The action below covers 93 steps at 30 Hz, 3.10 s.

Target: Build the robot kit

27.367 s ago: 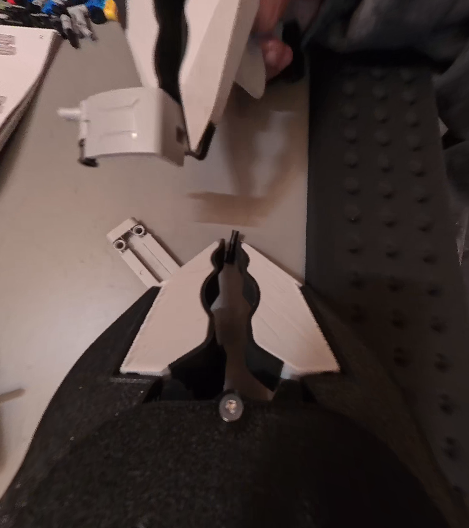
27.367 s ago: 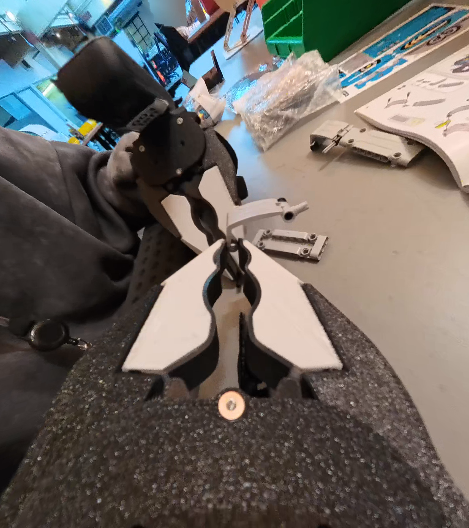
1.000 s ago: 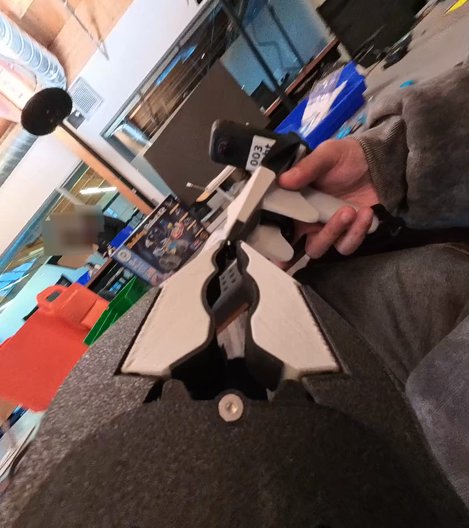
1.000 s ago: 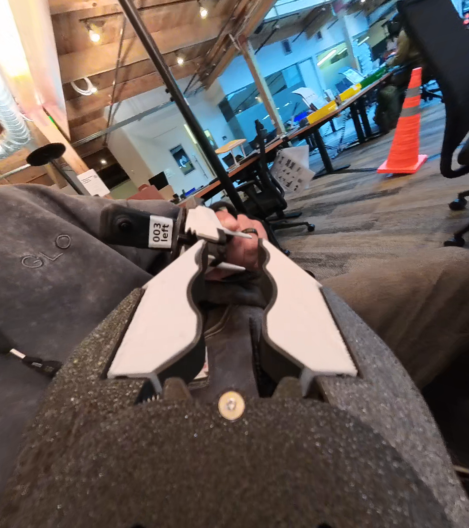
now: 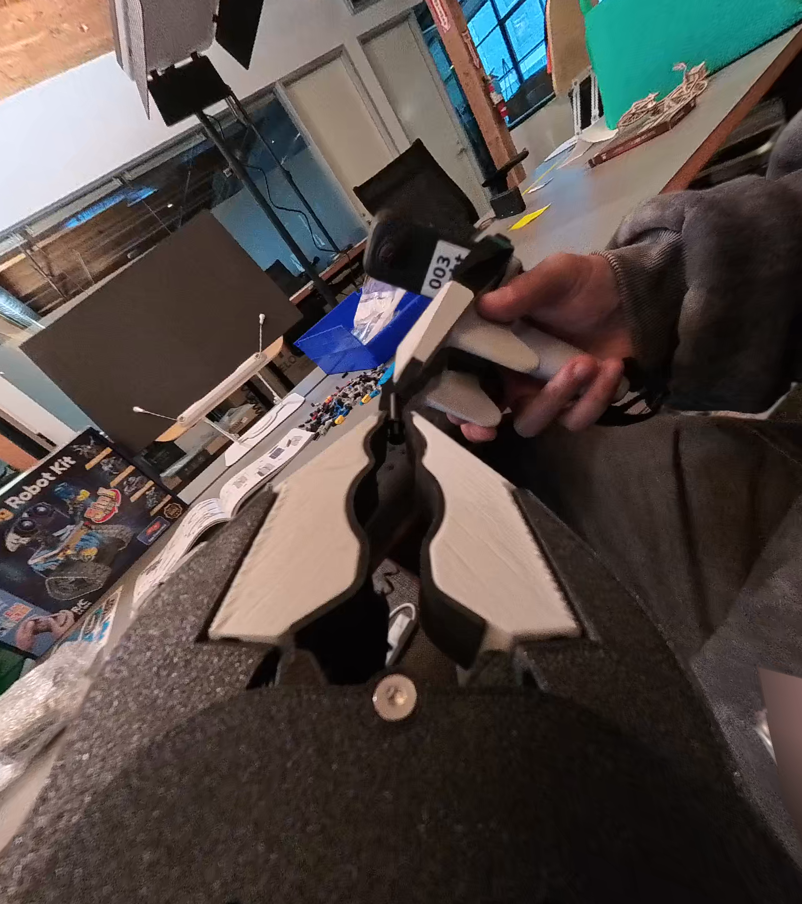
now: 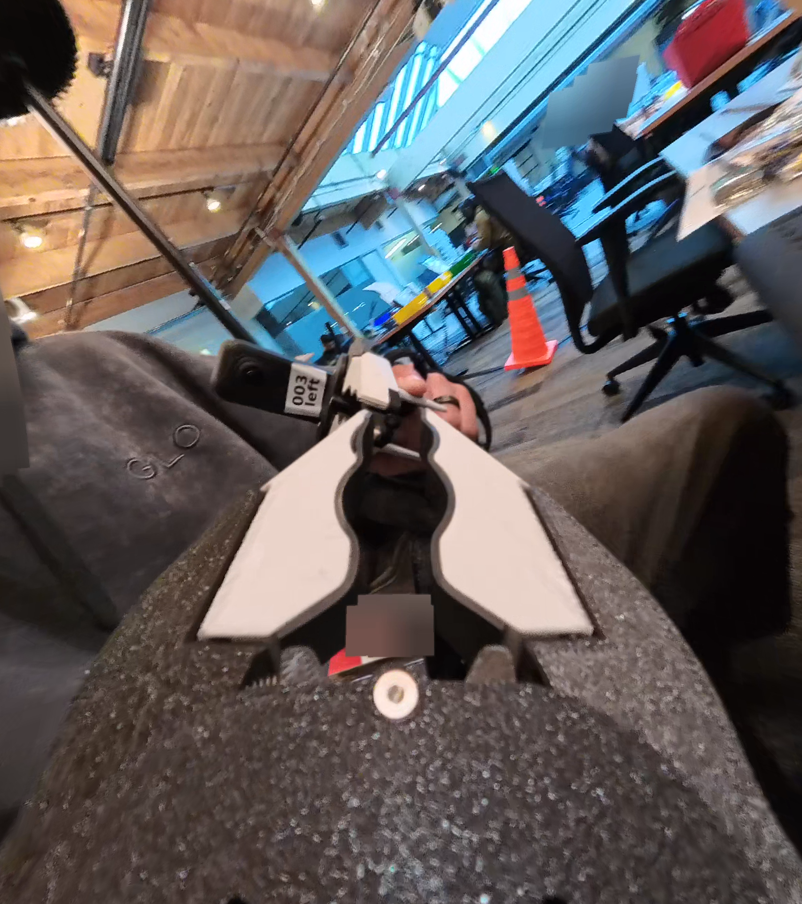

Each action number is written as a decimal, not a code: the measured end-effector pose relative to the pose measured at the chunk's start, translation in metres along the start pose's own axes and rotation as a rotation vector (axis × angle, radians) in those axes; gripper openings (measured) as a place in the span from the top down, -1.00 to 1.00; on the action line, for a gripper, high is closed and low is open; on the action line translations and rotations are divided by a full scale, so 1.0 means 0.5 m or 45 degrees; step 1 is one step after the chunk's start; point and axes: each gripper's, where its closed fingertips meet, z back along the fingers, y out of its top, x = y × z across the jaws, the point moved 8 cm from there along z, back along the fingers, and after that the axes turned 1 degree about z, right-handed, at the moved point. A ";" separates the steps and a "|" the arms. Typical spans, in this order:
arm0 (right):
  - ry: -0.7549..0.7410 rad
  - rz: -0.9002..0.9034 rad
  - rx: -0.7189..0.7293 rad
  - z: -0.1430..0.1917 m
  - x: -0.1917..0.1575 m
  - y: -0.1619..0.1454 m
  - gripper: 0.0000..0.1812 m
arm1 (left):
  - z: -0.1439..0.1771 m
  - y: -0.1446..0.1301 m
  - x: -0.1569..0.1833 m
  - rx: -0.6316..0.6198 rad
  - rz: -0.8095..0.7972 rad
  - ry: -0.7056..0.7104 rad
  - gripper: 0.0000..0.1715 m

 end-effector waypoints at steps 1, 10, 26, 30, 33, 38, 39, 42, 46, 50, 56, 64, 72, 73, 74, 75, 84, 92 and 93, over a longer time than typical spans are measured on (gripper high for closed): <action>0.028 -0.006 -0.023 -0.008 0.000 -0.002 0.82 | 0.003 0.001 -0.001 -0.003 -0.008 0.011 0.94; 0.109 0.029 -0.113 -0.041 -0.012 -0.008 0.95 | 0.033 0.013 0.012 -0.008 -0.071 0.054 0.93; 0.204 -0.044 -0.046 -0.043 -0.022 0.008 0.88 | 0.040 0.048 0.001 -0.011 -0.112 0.110 0.95; -0.337 0.308 -0.115 -0.016 0.027 0.085 0.71 | 0.060 0.011 -0.117 -0.085 0.100 0.172 0.93; -0.721 0.529 -0.239 0.003 0.092 0.179 0.63 | 0.061 -0.069 -0.240 -0.171 0.334 0.180 0.93; -1.237 0.486 -0.594 0.078 0.333 0.297 0.53 | 0.007 -0.197 -0.367 -0.230 0.632 0.088 0.93; -1.293 0.415 -0.672 0.095 0.387 0.303 0.50 | -0.007 -0.216 -0.384 -0.223 0.682 0.040 0.93; -1.302 0.155 -0.745 0.122 0.512 0.292 0.54 | -0.041 -0.257 -0.432 -0.154 0.814 -0.121 0.93; -1.331 0.126 -0.624 0.145 0.564 0.288 0.68 | -0.057 -0.295 -0.502 -0.059 0.935 -0.247 0.93; -1.344 0.261 -0.678 0.135 0.569 0.282 0.75 | -0.078 -0.320 -0.544 -0.067 0.951 -0.307 0.93; -1.285 0.322 -0.684 0.120 0.587 0.294 0.95 | -0.150 -0.323 -0.587 -0.174 0.951 -0.438 0.93; -0.732 0.183 -0.155 0.071 0.383 0.510 0.95 | -0.327 -0.271 -0.697 0.135 1.117 -0.870 0.93; -0.241 -0.040 0.407 0.145 0.501 0.520 0.95 | -0.471 -0.383 -0.671 0.266 1.565 -1.085 0.94; -0.258 -0.008 0.386 0.142 0.516 0.501 0.95 | -0.464 -0.383 -0.669 0.265 1.475 -1.047 0.94; -0.261 -0.030 0.376 0.138 0.528 0.486 0.95 | -0.458 -0.385 -0.669 0.262 1.404 -0.994 0.94; -0.249 -0.076 0.362 0.131 0.535 0.479 0.95 | -0.453 -0.386 -0.670 0.264 1.396 -0.978 0.94; -0.259 -0.243 0.350 0.094 0.569 0.460 0.92 | -0.448 -0.397 -0.669 0.160 1.258 -0.869 0.93; -0.298 -0.173 0.299 0.089 0.563 0.457 0.91 | -0.457 -0.406 -0.648 0.098 1.341 -0.963 0.94; -0.306 -0.164 0.289 0.088 0.562 0.456 0.95 | -0.457 -0.406 -0.646 0.096 1.343 -0.963 0.93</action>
